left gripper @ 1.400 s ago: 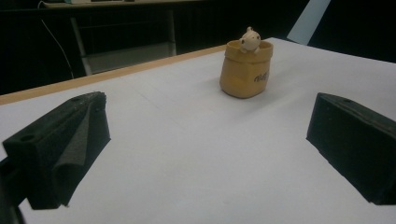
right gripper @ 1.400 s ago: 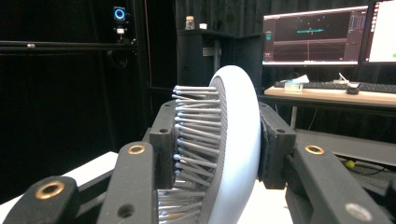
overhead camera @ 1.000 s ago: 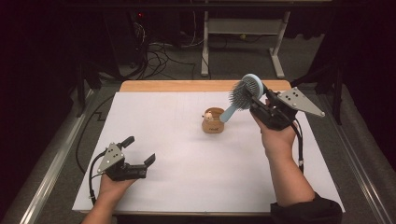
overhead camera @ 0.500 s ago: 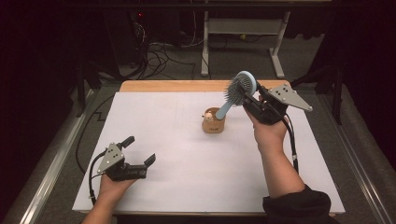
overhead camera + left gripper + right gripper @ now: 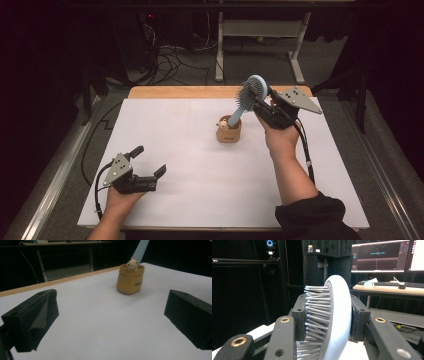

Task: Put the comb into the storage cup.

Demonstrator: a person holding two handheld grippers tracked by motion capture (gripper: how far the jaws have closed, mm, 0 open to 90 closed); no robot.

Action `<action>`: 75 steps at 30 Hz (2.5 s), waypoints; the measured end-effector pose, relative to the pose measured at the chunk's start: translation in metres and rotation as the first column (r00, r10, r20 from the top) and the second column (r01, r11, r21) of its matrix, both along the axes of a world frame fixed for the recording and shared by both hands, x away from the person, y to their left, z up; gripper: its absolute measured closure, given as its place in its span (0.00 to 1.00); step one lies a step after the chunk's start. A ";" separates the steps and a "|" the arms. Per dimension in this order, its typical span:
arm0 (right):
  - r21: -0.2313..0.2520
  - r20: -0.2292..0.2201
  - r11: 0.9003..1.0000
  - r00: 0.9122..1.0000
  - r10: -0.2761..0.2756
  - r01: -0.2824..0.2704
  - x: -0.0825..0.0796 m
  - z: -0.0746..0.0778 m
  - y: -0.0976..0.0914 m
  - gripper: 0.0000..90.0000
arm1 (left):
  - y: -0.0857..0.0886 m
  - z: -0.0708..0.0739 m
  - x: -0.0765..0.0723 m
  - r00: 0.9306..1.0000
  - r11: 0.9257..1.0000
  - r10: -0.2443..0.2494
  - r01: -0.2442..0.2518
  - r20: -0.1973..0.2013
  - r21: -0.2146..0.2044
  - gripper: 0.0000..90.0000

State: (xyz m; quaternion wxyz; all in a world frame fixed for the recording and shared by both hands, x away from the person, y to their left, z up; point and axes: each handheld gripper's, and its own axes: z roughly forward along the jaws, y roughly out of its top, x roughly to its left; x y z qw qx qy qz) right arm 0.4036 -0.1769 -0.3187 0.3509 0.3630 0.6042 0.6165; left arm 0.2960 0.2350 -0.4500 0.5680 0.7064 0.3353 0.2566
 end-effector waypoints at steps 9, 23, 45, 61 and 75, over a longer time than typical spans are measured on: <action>-0.012 -0.008 1.000 1.000 0.001 -0.001 0.008 -0.001 0.008 0.66 | 0.001 0.000 0.000 1.000 1.000 0.001 -0.001 0.000 -0.004 0.01; -0.023 -0.031 1.000 1.000 0.007 -0.008 0.016 -0.008 0.019 0.66 | 0.001 0.000 0.000 1.000 1.000 0.002 -0.002 -0.002 -0.007 0.01; -0.041 -0.092 0.999 0.996 0.008 -0.011 0.027 -0.031 0.030 0.65 | 0.001 0.000 0.000 1.000 1.000 -0.001 0.001 -0.001 -0.004 0.01; -0.044 -0.106 0.999 0.994 0.003 -0.008 0.031 -0.041 0.033 0.64 | -0.001 -0.001 0.000 1.000 1.000 -0.007 0.007 -0.002 0.000 0.01; -0.046 -0.129 0.999 0.991 -0.023 0.017 0.033 -0.040 0.031 0.58 | -0.002 -0.001 0.000 1.000 1.000 -0.010 0.010 -0.005 0.003 0.01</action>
